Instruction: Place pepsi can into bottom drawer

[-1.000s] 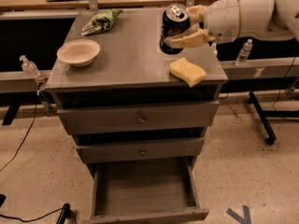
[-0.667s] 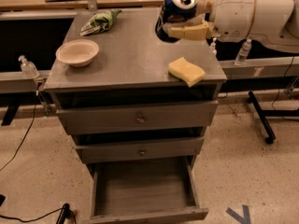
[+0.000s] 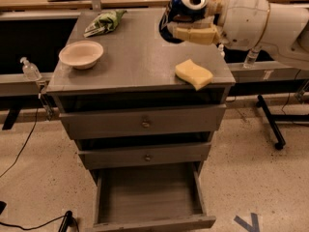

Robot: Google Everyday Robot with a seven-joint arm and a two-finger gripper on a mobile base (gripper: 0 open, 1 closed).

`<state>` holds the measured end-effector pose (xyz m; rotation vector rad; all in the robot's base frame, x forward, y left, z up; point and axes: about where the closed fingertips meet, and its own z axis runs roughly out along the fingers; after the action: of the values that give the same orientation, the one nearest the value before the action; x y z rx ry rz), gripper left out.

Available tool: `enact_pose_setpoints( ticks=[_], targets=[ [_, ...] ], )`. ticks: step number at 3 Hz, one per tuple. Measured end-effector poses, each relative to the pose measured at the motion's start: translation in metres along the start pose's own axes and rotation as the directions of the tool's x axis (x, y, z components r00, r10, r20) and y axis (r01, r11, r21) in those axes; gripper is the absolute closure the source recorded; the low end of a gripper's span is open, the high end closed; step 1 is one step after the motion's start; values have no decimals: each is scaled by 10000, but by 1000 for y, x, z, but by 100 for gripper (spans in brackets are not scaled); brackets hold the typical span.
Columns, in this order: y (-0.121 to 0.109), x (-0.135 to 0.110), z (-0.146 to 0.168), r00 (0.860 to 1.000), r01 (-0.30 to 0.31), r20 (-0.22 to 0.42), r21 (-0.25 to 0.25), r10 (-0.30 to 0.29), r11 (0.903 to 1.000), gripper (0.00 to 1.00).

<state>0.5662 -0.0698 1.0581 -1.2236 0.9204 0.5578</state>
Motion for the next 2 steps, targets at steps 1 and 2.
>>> enact_pose_setpoints(
  ticks=[1, 2],
  targets=[
    [41, 60, -7, 9907, -1361, -128, -524, 1356, 9893, 100],
    [102, 117, -15, 9675, -2458, 190, -1620, 2521, 9557, 100]
  ],
)
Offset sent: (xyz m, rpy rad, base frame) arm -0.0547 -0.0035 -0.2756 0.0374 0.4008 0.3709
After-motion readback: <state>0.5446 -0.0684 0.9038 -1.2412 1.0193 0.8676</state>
